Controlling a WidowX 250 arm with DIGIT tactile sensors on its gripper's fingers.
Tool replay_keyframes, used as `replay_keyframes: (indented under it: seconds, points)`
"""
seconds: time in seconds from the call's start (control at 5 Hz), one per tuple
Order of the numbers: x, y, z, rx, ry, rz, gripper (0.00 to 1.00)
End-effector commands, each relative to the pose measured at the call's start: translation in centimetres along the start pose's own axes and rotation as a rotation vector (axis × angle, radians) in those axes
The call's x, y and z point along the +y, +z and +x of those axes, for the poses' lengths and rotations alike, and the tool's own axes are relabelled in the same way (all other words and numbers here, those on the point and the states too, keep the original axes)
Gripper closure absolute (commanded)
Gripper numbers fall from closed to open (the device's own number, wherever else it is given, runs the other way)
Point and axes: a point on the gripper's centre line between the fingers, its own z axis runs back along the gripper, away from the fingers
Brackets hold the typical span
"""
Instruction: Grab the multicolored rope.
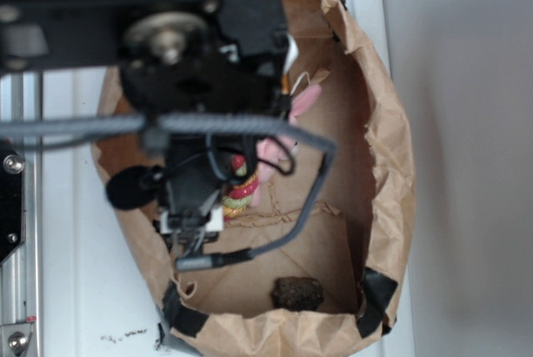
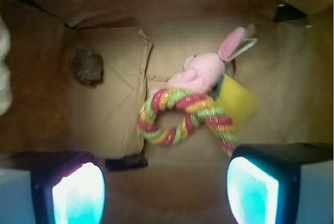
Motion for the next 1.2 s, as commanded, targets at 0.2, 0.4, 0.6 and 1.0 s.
replay_keyframes:
  seconds: [0.2,0.4,0.6,1.0]
  points:
    - [1.0,-0.2,1.2,-0.026,0.022,0.027,0.00]
    - [1.0,-0.2,1.2,-0.026,0.022,0.027,0.00]
    - [1.0,-0.2,1.2,-0.026,0.022,0.027,0.00]
    - [1.9,-3.9,1.4,0.070,-0.336,0.069,0.00]
